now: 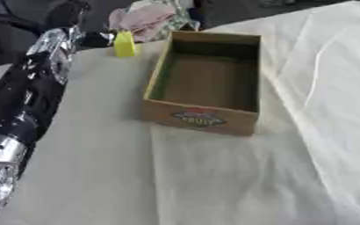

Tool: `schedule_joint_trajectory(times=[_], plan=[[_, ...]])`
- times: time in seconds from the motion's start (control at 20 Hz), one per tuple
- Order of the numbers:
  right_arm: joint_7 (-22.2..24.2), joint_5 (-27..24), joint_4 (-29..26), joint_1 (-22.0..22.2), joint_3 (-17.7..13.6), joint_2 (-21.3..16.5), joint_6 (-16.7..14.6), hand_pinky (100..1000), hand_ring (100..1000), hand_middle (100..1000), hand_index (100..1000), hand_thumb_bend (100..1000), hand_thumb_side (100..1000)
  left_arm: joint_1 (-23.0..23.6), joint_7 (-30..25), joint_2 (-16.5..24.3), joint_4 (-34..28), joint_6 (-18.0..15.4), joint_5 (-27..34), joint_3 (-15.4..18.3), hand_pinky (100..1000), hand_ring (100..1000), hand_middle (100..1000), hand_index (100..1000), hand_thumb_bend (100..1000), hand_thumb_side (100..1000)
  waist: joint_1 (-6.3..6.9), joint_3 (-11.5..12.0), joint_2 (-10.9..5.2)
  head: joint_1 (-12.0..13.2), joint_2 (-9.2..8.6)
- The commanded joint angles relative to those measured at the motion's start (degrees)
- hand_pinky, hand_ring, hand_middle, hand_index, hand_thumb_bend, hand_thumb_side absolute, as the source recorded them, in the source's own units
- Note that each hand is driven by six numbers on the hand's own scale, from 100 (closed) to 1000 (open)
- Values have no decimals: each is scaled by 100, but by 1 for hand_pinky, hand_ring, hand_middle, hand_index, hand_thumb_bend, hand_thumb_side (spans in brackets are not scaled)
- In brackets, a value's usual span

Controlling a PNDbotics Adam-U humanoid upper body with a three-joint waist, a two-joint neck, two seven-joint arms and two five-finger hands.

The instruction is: Pick up objects on the table and place them in the box.

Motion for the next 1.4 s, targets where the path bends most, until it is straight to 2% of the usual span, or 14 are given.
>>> schedule_joint_trajectory(times=[0.05, 0.55, 1.0, 1.4], plan=[[34, 60, -159, -105, -10, -29, -22, 834, 819, 687, 909, 100, 508, -204, -124, 263, -216, -115, -82, 33, 789, 899, 869, 892, 417, 510, -33, -2, -24, 46, -123], [77, 152, -252, -188, 7, -23, -57, 835, 820, 676, 908, 100, 513, -273, -265, 202, -477, -293, -216, 12, 788, 899, 866, 887, 351, 452, -31, -16, 346, 232, -191], [115, 181, -261, -221, 28, 12, -55, 837, 821, 674, 907, 100, 515, -221, -264, 52, -500, -269, -514, -28, 791, 881, 858, 883, 241, 347, -18, -87, 481, 290, -259], [143, 185, -263, -257, 41, 39, -43, 838, 821, 673, 907, 100, 517, -222, -4, -69, -597, -399, -461, -75, 783, 884, 859, 882, 237, 348, 40, -138, 562, 310, -288]])
